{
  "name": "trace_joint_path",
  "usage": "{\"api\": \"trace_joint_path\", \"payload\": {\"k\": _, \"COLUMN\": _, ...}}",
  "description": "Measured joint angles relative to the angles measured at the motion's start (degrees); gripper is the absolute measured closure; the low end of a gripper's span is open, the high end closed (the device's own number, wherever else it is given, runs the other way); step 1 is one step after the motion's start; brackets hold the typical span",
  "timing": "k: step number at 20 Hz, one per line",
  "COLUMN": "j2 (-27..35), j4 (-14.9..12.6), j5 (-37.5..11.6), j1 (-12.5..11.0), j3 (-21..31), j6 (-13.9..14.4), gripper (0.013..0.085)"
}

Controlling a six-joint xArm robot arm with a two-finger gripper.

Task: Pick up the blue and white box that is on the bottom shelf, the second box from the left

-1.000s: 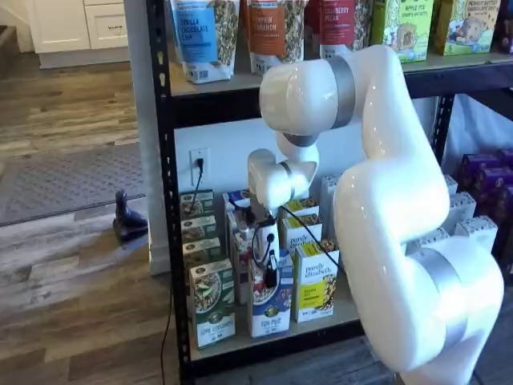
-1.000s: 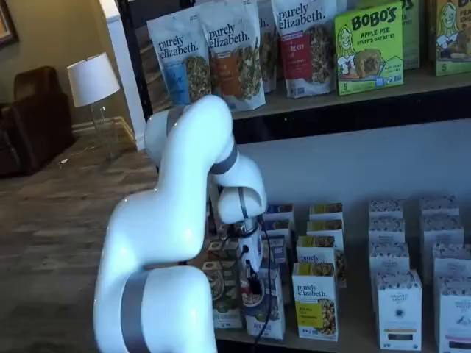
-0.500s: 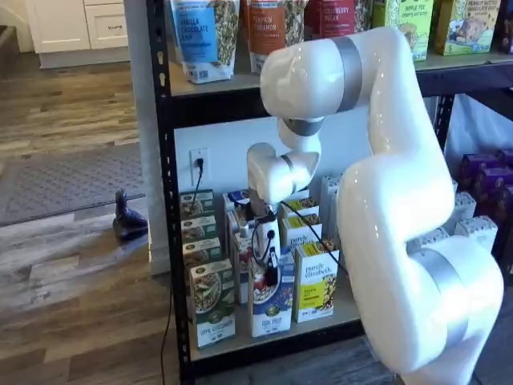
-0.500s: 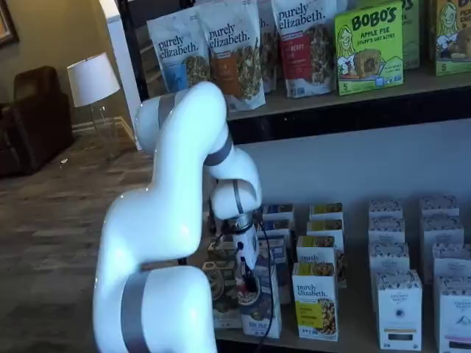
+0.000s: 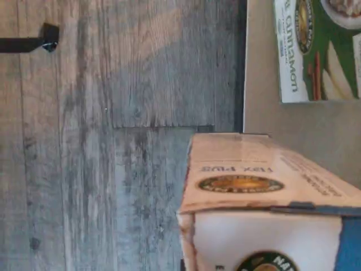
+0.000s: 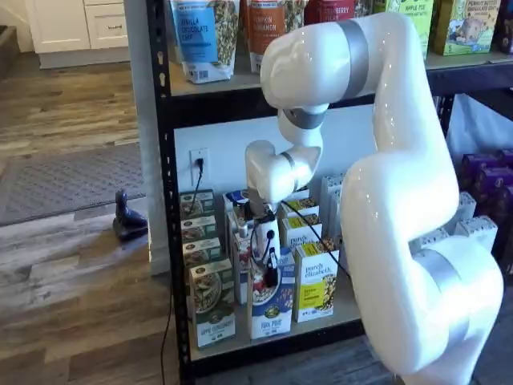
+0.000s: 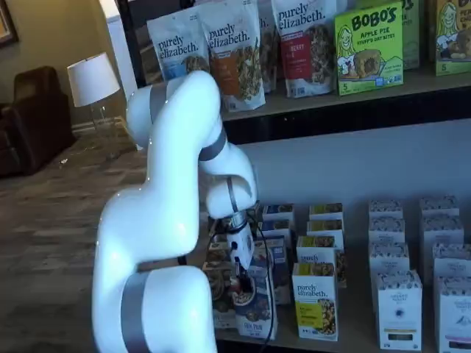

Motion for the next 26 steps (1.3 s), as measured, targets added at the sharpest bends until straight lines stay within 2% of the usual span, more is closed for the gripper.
{"api": "trace_joint_path", "payload": {"k": 5, "j2": -2.9, "j4": -0.9, "j5": -0.7, "j1": 0.3, "j3": 3.4, "j6": 1.1, "gripper": 0.0450}}
{"api": "trace_joint_path", "payload": {"k": 13, "j2": -9.6, "j4": -0.2, "j5": 0.5, "j1": 0.1, "j3": 9.0, "j6": 0.3, "gripper": 0.0450}}
{"api": "trace_joint_path", "payload": {"k": 26, "j2": -16.1, "j4": -2.0, "j5": 0.7, "j1": -1.4, "j3": 15.2, "j6": 0.2, "gripper": 0.0450}}
